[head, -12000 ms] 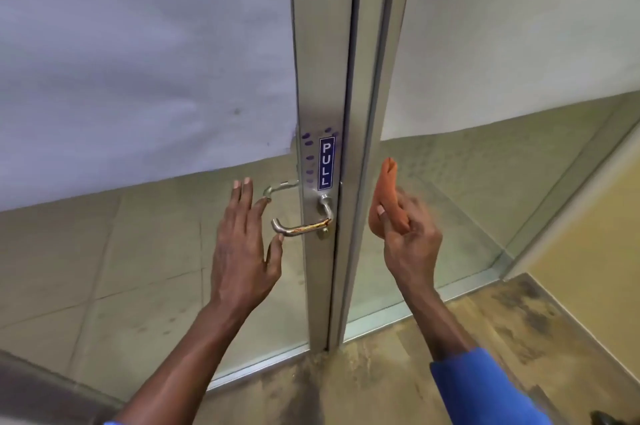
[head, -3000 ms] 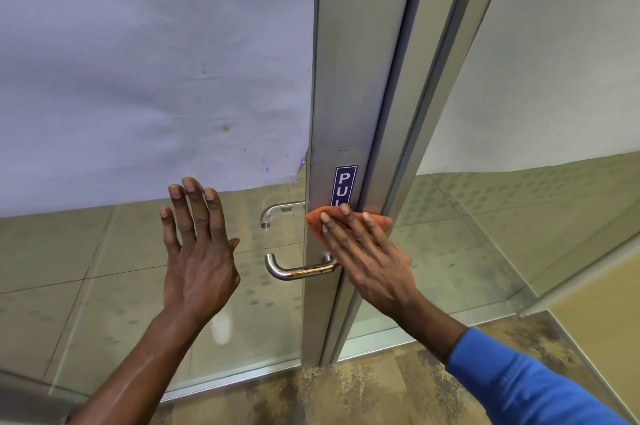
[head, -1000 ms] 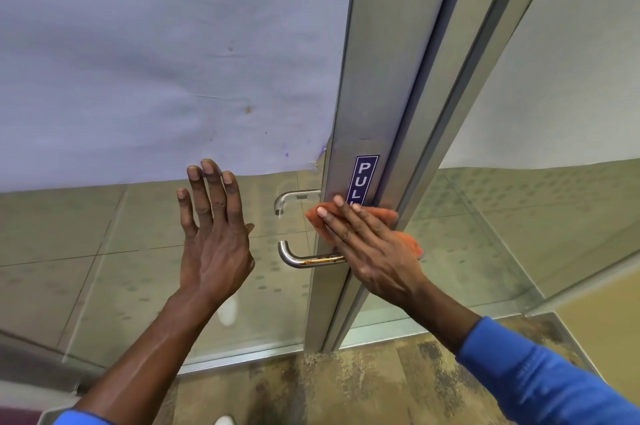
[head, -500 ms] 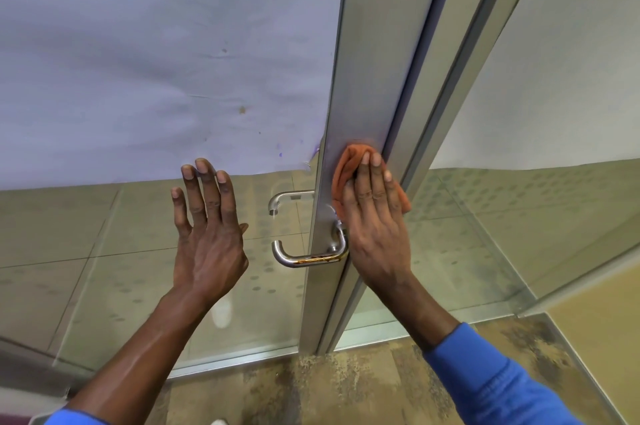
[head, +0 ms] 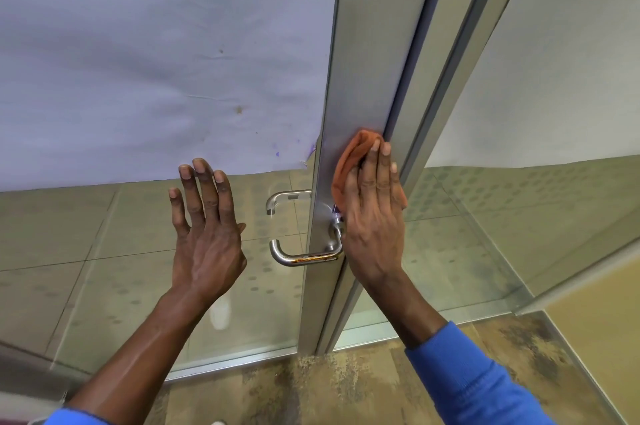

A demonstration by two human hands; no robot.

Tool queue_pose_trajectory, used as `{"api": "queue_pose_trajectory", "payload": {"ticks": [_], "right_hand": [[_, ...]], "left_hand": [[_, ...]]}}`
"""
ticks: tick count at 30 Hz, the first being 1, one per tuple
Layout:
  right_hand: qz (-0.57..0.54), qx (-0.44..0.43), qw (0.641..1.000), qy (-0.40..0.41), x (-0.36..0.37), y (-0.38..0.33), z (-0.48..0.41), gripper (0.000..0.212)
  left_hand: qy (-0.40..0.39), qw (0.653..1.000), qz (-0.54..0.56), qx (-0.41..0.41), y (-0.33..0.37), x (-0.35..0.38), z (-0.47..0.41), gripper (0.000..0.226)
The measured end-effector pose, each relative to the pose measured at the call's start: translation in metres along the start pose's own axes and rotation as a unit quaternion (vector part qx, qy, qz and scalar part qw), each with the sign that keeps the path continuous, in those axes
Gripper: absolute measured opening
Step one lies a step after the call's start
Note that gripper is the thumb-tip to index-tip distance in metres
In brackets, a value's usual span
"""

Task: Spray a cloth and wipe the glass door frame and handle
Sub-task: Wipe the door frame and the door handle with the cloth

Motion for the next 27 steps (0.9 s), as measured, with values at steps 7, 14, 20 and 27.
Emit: {"api": "queue_pose_trajectory", "payload": {"ticks": [7,14,20,27], "right_hand": [[0.020,-0.144,0.985,-0.092,0.029,-0.024,0.035,0.065],[0.042,-0.059,0.993,-0.096,0.027,-0.008,0.047,0.060],[0.040,-0.007,0.999,0.035,-0.015,0.005,-0.024,0.080],[0.055,-0.094,0.993,-0.049,0.014,-0.023,0.018,0.076]], "left_hand": [[0.007,1.000,-0.002,0.003,-0.003,0.004,0.001,0.125],[0.005,1.000,-0.008,0.015,-0.004,0.004,0.002,0.105],[0.012,1.000,0.005,0.010,0.000,-0.002,0.002,0.107],[0.011,1.000,0.002,0.009,-0.001,0.000,0.001,0.128]]}}
Point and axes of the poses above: each hand's wrist, its own z-axis away from the middle knuckle, its own x-axis out of the palm, y = z × x, the point moved 6 cm from there along -z, towards the middle knuckle, and after that the axes turned 15 degrees about -x, right-handed, at the moved point
